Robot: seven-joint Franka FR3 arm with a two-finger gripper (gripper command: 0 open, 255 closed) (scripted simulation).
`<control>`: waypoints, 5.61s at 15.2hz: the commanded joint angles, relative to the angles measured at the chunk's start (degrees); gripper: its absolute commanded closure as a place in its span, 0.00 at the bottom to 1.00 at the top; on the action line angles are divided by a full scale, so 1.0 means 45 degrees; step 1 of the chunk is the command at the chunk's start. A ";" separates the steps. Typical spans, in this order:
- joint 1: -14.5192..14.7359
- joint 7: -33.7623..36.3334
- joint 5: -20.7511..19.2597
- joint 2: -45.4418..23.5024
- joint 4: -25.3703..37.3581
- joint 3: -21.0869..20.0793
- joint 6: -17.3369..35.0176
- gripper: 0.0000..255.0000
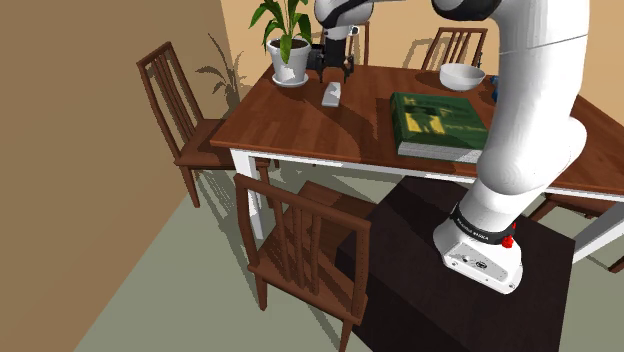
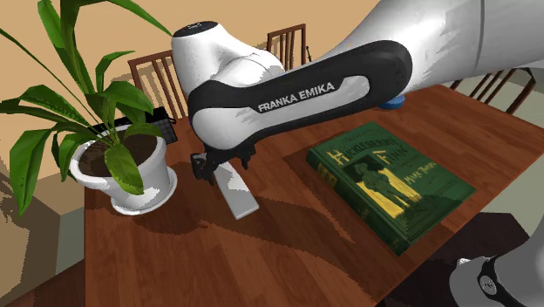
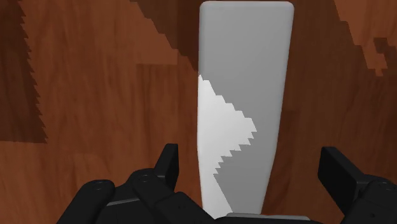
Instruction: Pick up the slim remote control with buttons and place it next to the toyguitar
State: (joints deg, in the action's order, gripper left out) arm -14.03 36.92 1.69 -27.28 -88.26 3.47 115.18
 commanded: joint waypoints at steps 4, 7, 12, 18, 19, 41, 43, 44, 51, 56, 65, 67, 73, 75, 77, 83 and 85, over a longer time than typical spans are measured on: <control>-0.0125 0.0165 0.0094 -0.0715 0.0272 0.0087 0.0367 0.00; -0.0128 0.0155 0.0110 -0.0903 0.0041 0.0078 0.0786 0.00; -0.0130 0.0149 0.0119 -0.1015 -0.0060 0.0073 0.0999 0.00; -0.0130 0.0150 0.0118 -0.1014 -0.0060 0.0073 0.0997 1.00; -0.0130 0.0149 0.0118 -0.1012 -0.0062 0.0073 0.0997 1.00; -0.0123 0.0193 0.0049 -0.0179 0.1245 0.0112 -0.1141 1.00; -0.0125 0.0198 0.0042 -0.0106 0.1476 0.0115 -0.1445 1.00; -0.0126 0.0200 0.0040 -0.0080 0.1608 0.0117 -0.1603 1.00; -0.0420 -0.0284 0.0000 0.1393 0.0020 0.0285 -0.1488 1.00; -0.0920 -0.1164 -0.0090 0.3361 -0.2802 0.0639 -0.0633 1.00; -0.1914 -0.2926 -0.0476 0.6273 -0.6538 0.1531 0.0218 1.00; -0.2157 -0.3348 -0.0611 0.6834 -0.7187 0.1777 0.0319 1.00; -0.2940 -0.4683 -0.1127 0.8332 -0.8780 0.2620 0.0478 1.00; -0.3224 -0.5155 -0.1330 0.8763 -0.9196 0.2931 0.0492 1.00; -0.3517 -0.5642 -0.1545 0.9155 -0.9553 0.3259 0.0491 1.00; -0.4422 -0.7201 -0.2223 1.0071 -1.0275 0.4339 0.0429 1.00; -0.4726 -0.7756 -0.2445 1.0279 -1.0398 0.4730 0.0399 1.00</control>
State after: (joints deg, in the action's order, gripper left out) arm -34.60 3.33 -8.79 18.51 -134.66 23.86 116.92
